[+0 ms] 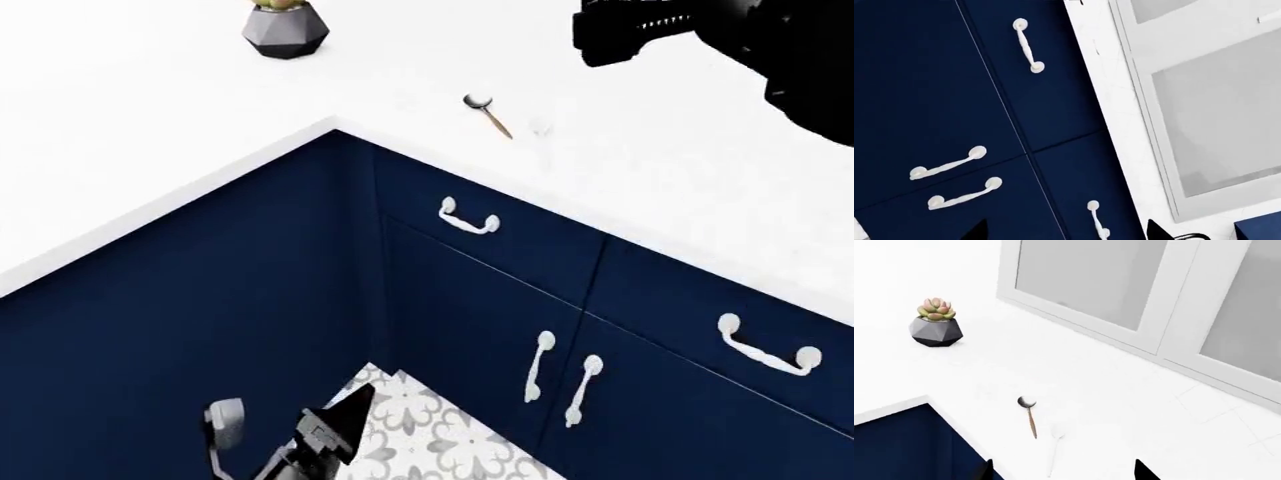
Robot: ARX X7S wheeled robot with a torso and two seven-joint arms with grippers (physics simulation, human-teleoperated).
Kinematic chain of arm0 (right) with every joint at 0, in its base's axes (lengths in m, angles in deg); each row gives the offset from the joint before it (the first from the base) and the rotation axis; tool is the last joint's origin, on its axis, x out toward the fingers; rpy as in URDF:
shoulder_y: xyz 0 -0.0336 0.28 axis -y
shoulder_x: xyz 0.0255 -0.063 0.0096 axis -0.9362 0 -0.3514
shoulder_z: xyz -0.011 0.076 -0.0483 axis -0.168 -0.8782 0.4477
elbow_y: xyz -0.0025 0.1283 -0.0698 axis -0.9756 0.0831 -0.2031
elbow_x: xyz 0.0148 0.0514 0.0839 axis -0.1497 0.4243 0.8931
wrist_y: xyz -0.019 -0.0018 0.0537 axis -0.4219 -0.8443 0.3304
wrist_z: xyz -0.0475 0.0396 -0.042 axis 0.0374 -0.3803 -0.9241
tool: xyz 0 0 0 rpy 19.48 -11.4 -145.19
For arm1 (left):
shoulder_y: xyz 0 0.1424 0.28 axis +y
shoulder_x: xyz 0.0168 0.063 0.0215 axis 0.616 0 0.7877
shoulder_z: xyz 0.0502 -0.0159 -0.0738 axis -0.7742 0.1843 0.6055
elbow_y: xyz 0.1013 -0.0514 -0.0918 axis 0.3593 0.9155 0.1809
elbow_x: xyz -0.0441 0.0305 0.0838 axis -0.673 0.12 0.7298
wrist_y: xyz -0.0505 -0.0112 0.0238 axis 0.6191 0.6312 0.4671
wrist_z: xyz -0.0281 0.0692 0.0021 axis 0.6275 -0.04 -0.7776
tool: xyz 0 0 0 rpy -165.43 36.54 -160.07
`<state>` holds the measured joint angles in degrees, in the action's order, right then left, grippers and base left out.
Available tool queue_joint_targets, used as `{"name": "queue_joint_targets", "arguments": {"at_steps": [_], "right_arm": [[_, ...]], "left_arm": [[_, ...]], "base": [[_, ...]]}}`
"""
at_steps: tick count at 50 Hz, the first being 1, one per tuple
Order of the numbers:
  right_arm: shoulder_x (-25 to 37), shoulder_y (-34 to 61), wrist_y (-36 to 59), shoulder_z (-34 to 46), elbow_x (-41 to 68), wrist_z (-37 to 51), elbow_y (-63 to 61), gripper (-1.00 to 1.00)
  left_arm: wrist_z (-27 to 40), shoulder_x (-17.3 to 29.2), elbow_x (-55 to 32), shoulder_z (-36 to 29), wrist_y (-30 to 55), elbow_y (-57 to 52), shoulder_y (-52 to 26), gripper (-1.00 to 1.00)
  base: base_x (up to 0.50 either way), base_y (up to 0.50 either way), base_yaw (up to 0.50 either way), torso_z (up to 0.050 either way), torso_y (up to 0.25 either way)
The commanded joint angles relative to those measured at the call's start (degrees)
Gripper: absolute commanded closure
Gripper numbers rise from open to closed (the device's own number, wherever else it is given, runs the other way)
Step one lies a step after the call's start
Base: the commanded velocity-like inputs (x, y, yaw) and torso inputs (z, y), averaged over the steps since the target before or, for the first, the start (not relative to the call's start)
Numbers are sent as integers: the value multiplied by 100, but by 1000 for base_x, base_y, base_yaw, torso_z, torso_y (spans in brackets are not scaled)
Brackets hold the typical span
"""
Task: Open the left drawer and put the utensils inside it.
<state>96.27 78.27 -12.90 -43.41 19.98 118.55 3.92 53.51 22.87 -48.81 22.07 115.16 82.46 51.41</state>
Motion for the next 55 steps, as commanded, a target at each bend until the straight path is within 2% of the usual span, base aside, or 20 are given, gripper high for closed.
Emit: {"name": "queue_joint_targets", "arguments": {"at_steps": [1, 5, 9, 12, 21, 27, 55], "right_arm": [[-520, 1654, 255, 980, -776, -1099, 2351, -100], [-976, 2307, 245, 1700, -1690, -2011, 3373, -100], [-1227, 2611, 303, 2232, -2158, -2819, 3899, -100], [-1283, 2669, 333, 2309, -2199, -3071, 4060, -100], [-1247, 2532, 314, 2273, -2172, -2988, 4017, -100], [-1247, 2455, 226, 2265, -2185, -3050, 4016, -100], [-1223, 2317, 135, 2357, -2312, -3102, 3902, -100]], "left_arm": [[-779, 27, -658, 98, 205, 358, -27, -100], [-793, 26, -596, 56, 173, 374, -28, -100], [-797, 27, -589, 43, 158, 413, -43, -100], [-790, 28, -627, 35, 175, 372, -14, -100], [-590, 42, -677, 71, 122, 40, 491, -100], [-509, 71, -780, 57, 191, 110, 503, -100], [-488, 116, -775, -43, 132, 227, 426, -100]], "base": [[0, 0, 0, 0, 0], [0, 0, 0, 0, 0], [0, 0, 0, 0, 0], [0, 0, 0, 0, 0], [0, 0, 0, 0, 0], [0, 0, 0, 0, 0], [379, 328, 0, 0, 0]]}}
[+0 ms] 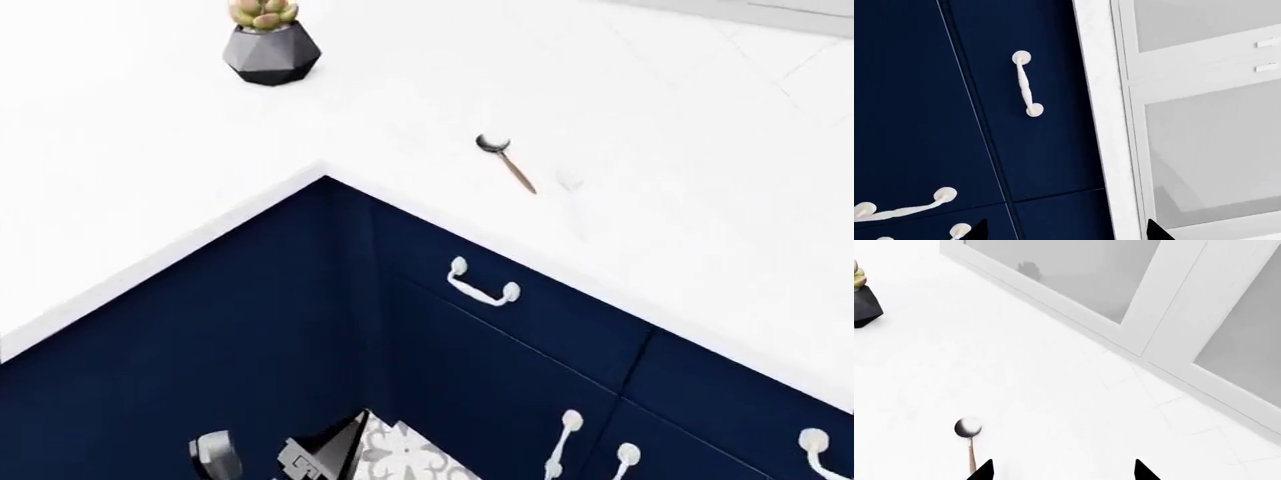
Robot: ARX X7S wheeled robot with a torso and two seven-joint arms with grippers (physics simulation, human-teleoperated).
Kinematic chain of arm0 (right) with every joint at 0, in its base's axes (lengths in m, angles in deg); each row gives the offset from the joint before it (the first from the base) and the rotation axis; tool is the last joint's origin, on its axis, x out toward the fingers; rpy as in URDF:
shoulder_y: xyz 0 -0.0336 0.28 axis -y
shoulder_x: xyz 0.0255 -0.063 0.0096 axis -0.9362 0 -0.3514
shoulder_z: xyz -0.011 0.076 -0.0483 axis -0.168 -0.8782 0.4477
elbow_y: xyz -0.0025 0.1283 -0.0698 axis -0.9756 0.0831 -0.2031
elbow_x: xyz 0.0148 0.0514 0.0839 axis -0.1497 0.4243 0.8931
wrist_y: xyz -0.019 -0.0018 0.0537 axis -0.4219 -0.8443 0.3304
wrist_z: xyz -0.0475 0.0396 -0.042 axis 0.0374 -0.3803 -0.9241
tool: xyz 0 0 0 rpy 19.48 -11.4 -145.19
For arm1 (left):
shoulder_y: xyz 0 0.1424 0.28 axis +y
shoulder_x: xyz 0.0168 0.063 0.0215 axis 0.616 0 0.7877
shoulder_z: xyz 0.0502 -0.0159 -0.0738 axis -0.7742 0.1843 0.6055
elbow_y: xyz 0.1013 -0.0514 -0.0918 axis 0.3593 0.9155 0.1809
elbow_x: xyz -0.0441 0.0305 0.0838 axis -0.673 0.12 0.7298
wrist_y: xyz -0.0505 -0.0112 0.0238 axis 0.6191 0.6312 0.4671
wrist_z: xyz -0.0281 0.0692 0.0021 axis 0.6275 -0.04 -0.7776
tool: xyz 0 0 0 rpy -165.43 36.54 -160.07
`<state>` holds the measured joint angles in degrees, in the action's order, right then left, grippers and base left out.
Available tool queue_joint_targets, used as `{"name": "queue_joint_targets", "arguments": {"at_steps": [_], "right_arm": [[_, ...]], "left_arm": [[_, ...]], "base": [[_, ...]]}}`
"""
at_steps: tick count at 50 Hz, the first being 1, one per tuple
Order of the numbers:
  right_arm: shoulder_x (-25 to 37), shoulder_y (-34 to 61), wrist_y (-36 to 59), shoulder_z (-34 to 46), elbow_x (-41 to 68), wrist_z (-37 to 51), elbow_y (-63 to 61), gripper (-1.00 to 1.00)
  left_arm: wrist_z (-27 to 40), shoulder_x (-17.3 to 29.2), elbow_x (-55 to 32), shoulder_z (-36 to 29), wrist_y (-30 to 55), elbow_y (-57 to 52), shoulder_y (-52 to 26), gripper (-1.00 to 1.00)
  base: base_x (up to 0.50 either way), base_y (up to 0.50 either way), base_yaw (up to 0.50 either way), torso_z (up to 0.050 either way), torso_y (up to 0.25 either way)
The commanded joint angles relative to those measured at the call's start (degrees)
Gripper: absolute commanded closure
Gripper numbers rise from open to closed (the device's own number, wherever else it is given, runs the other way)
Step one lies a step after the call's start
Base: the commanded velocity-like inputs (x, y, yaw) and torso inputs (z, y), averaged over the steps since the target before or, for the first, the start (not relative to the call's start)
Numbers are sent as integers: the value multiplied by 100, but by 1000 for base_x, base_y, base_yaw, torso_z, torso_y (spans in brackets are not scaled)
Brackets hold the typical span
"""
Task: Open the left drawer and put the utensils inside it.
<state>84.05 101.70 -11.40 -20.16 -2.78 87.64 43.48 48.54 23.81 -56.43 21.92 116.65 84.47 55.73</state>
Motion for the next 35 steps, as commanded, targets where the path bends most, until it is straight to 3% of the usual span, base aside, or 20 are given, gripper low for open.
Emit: {"name": "queue_joint_targets", "arguments": {"at_steps": [1, 29, 35], "right_arm": [[4, -30, -15, 15, -21, -8, -67, -100], [-42, -67, -48, 9, -65, 59, -24, -100], [-7, -107, -53, -1, -53, 88, -135, -100]], "left_arm": [[10, 23, -10, -33, -20, 19, -3, -100], [-5, 62, -45, -94, -81, 30, -2, -100], [21, 61, -58, -107, -94, 9, -1, -100]], "base": [[352, 365, 0, 0, 0], [510, 117, 0, 0, 1], [7, 5, 0, 0, 2]]}}
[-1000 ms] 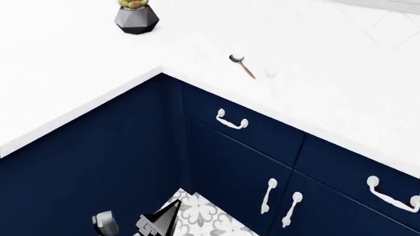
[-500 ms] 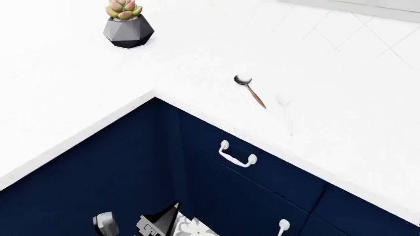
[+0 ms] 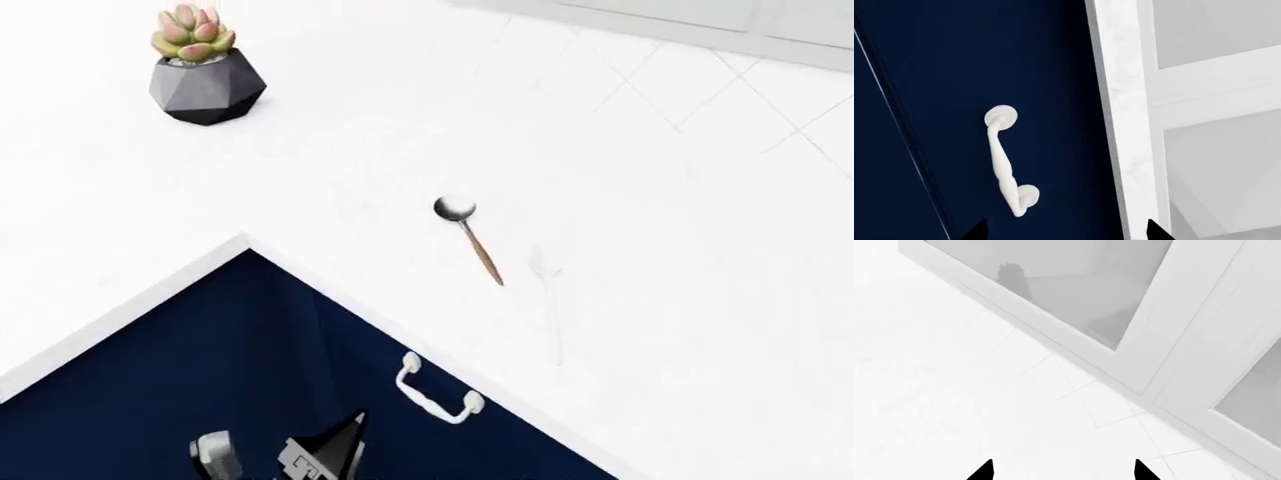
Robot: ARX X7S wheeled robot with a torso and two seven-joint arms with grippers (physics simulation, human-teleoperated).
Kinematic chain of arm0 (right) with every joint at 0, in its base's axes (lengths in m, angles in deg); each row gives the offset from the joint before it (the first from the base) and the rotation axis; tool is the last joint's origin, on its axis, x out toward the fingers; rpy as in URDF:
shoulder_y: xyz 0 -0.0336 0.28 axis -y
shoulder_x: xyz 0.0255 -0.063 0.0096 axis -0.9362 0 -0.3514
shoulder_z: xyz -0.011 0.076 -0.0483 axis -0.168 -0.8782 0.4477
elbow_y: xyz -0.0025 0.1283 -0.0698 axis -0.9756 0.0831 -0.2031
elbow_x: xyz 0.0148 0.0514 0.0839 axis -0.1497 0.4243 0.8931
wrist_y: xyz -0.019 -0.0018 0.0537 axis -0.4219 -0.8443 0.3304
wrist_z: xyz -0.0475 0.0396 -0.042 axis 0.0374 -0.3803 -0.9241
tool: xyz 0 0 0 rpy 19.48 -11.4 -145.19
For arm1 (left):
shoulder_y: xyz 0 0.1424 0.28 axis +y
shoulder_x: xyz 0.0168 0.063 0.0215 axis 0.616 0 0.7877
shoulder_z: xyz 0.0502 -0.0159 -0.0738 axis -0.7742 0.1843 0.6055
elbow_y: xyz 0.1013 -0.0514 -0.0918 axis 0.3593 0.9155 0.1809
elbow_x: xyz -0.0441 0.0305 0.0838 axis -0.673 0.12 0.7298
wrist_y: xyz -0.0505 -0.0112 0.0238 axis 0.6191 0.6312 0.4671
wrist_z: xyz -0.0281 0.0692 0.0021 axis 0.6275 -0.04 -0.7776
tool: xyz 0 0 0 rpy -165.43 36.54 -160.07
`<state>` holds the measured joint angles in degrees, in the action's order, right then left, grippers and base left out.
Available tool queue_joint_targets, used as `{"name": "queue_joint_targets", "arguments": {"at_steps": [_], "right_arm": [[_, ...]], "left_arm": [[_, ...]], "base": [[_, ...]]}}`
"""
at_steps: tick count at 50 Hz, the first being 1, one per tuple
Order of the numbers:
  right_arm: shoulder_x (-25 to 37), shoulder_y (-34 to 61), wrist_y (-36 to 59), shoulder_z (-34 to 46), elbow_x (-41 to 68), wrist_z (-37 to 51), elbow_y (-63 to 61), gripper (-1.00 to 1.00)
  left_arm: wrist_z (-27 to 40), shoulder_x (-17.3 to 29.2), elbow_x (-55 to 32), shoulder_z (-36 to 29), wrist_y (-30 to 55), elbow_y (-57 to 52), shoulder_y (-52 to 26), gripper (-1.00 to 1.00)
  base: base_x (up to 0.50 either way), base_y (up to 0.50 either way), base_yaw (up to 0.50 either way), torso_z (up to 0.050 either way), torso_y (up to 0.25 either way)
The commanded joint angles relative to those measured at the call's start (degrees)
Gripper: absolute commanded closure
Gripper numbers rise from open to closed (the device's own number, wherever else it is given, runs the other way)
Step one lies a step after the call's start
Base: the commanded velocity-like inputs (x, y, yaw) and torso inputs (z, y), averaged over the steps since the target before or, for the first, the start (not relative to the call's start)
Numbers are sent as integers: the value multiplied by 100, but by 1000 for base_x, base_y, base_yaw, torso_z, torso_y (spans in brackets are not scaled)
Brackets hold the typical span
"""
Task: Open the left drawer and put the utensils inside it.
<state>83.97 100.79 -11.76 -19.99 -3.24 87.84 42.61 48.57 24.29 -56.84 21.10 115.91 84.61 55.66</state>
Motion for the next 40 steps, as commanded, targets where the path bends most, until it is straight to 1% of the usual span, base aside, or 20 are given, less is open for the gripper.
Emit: {"name": "queue_joint_targets", "arguments": {"at_steps": [1, 5, 17, 21, 35, 40], "right_arm": [[-4, -23, -25, -39, 15, 41, -16, -100], [-6, -50, -26, -15, -10, 74, -38, -100], [16, -74, -80, -39, -17, 55, -70, -100], [4, -90, -71, -44, -14, 95, -60, -100], [7, -120, -45, -10, -43, 150, -147, -100], [-34, -154, -84, 15, -73, 88, -91, -100]], "left_arm": [[19, 14, -19, -27, -22, -5, 7, -100], [28, 14, -20, -39, -33, -9, 6, -100], [-13, 39, -16, -67, -63, 50, -10, -100], [-6, 44, -29, -72, -69, 46, -12, -100], [48, 51, -62, -96, -95, 16, -8, -100], [270, 49, -137, -119, -39, -86, -64, -100]], "base": [[0, 0, 0, 0, 0], [201, -269, 0, 0, 0], [0, 0, 0, 0, 0], [265, -356, 0, 0, 0], [0, 0, 0, 0, 0], [0, 0, 0, 0, 0]]}}
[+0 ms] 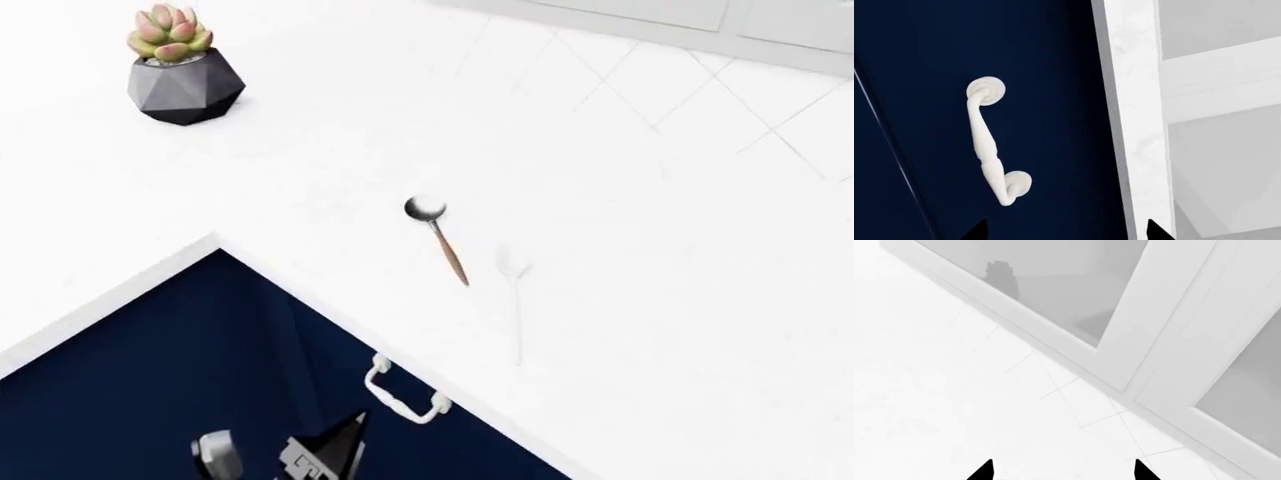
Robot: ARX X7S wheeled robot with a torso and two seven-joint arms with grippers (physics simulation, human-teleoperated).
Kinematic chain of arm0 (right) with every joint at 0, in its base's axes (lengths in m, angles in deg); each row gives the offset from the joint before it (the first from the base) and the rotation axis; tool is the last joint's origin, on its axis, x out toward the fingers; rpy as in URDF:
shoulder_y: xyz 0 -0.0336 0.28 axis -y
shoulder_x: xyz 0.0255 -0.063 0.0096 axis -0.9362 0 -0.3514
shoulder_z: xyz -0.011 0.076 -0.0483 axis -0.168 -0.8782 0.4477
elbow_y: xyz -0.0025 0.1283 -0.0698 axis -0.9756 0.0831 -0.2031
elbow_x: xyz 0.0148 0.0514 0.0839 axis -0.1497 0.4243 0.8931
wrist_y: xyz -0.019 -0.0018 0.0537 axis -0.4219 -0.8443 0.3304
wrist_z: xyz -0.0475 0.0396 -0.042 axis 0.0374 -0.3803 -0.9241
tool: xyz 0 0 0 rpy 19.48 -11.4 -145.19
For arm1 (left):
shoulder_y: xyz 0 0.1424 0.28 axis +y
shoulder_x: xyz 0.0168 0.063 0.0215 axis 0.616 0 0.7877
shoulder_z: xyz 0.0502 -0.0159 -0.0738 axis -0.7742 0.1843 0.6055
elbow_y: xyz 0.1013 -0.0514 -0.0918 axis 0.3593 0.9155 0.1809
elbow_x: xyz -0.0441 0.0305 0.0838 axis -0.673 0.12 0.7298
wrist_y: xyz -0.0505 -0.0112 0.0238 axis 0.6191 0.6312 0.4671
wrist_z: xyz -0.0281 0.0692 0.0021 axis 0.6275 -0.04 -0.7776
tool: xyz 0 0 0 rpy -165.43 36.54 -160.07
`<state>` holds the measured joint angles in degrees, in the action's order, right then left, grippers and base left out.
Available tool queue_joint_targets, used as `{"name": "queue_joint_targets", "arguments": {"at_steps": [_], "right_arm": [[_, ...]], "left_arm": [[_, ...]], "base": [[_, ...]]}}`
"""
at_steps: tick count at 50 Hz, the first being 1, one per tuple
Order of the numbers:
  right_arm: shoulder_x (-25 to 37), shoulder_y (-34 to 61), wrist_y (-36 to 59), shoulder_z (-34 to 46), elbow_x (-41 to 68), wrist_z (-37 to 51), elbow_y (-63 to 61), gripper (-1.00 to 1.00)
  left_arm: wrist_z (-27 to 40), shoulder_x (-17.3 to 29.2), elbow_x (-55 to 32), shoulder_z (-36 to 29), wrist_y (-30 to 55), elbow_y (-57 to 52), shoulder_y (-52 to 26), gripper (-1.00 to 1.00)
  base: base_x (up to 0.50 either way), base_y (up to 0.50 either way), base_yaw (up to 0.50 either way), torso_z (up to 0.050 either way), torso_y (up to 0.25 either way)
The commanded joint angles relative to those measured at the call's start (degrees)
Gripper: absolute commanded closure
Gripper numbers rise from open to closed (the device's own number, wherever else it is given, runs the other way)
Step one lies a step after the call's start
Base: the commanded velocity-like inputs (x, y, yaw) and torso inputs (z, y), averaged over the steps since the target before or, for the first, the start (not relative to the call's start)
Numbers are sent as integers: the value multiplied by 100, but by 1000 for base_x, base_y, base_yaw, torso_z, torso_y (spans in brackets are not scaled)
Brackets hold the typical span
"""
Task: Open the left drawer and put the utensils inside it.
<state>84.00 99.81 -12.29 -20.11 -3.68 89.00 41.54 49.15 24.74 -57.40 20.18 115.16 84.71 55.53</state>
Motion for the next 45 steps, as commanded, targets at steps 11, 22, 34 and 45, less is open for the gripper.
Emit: {"name": "queue_joint_targets", "arguments": {"at_steps": [11, 22, 34, 45], "right_arm": [[-87, -104, -59, 52, -54, -69, 19, -100], [-96, -146, -107, 39, -71, -67, 33, -100], [-128, -181, -155, 45, -104, -71, 59, -100], [-187, -202, -188, 74, -141, -97, 97, -100]], "left_arm": [[442, 3, -10, -184, 108, 4, -415, -100], [876, -144, 65, 17, -273, 289, -487, -100], [1086, -98, 152, -145, -175, 438, -718, -100], [1192, -84, 187, -289, -77, 501, -838, -100]], "base": [[0, 0, 0, 0, 0], [0, 0, 0, 0, 0], [0, 0, 0, 0, 0], [0, 0, 0, 0, 0]]}}
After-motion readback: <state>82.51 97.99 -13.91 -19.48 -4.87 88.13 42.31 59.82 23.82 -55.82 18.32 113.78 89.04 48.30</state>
